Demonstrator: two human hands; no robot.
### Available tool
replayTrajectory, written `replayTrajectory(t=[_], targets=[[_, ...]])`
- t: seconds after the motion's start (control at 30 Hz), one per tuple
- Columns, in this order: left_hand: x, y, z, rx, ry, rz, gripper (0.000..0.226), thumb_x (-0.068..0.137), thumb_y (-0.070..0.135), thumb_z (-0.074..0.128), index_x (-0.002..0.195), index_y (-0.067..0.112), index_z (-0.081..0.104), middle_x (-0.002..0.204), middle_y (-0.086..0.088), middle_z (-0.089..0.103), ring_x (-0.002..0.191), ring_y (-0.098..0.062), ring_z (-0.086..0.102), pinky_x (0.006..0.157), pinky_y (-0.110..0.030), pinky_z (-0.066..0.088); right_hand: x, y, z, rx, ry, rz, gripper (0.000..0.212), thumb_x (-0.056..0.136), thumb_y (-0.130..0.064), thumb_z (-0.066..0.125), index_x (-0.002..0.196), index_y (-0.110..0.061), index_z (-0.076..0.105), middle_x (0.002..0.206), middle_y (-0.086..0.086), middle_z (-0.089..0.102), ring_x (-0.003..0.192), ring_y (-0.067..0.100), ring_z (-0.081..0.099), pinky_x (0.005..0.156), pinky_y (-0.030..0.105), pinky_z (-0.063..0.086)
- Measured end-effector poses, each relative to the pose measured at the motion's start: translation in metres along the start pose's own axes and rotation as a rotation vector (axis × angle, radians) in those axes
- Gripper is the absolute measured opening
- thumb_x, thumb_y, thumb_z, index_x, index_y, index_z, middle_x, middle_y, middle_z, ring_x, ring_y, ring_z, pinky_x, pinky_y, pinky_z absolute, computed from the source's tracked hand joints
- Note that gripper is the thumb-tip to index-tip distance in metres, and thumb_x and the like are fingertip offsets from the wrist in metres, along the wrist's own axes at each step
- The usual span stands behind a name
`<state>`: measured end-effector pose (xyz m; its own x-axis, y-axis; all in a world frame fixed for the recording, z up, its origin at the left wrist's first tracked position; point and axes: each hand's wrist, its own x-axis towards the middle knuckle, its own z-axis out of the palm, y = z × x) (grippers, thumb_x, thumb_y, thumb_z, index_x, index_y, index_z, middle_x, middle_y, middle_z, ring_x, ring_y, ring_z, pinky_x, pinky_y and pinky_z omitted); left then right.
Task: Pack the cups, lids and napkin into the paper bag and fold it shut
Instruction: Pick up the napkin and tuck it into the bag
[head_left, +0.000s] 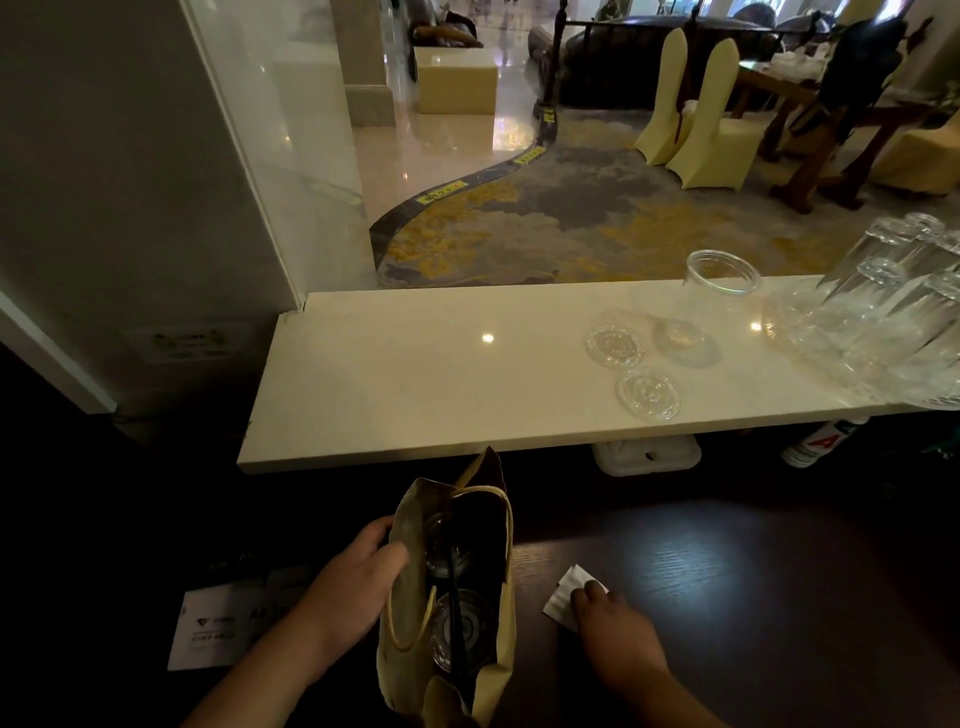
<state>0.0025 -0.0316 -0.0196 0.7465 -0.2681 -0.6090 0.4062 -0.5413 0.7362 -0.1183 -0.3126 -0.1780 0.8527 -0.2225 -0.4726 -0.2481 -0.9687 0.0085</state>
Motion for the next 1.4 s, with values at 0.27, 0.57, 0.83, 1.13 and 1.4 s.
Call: replayTrajectory(t=[0.27,0.57,0.83,1.13,1.4], targets=[[0.002,-0.003,0.0,-0.019,0.009,-0.009,0.026,0.1,0.028,0.051,0.114,0.043,0.067,0.101,-0.004,0.077,0.098,-0.023,0.071,0.085,-0.039,0.052,0.003,0.003,-0.01,-0.027,0.01,-0.015,0.028,0.101,-0.015,0.042,0.124,-0.018,0.057,0.136,0.003,0.054,0.117,0.025,0.06,0.089,0.039,0.052],[0.006,-0.005,0.0,-0.037,0.003,-0.017,0.029,0.099,0.029,0.052,0.122,0.042,0.064,0.1,-0.004,0.078,0.096,-0.024,0.073,0.088,-0.043,0.056,-0.01,0.01,-0.026,0.264,0.098,0.099,0.019,0.101,-0.031,0.041,0.106,-0.03,0.059,0.105,-0.006,0.068,0.093,0.007,0.064,0.07,0.02,0.043],[0.007,-0.003,0.0,-0.064,-0.012,-0.024,0.034,0.091,0.039,0.054,0.124,0.043,0.063,0.1,-0.003,0.078,0.097,-0.024,0.072,0.087,-0.044,0.056,-0.017,0.026,-0.062,0.448,0.242,0.23,0.022,0.084,-0.042,0.064,0.077,-0.024,0.051,0.068,-0.007,0.052,0.074,0.016,0.063,0.062,0.03,0.045],[0.01,-0.004,-0.002,-0.037,-0.028,-0.018,0.029,0.1,0.035,0.05,0.127,0.044,0.057,0.104,-0.005,0.076,0.098,-0.026,0.072,0.087,-0.045,0.058,-0.042,0.002,-0.134,0.668,0.452,0.181,0.016,0.08,-0.035,0.071,0.074,-0.027,0.058,0.063,-0.008,0.063,0.056,0.003,0.057,0.047,0.023,0.038],[0.011,-0.009,-0.004,-0.083,-0.021,-0.043,0.026,0.094,0.038,0.054,0.117,0.047,0.063,0.096,-0.004,0.08,0.094,-0.027,0.075,0.09,-0.05,0.059,-0.076,-0.033,-0.199,0.833,0.575,0.03,0.014,0.081,-0.023,0.072,0.075,-0.027,0.06,0.069,-0.012,0.065,0.056,0.007,0.058,0.047,0.019,0.041]])
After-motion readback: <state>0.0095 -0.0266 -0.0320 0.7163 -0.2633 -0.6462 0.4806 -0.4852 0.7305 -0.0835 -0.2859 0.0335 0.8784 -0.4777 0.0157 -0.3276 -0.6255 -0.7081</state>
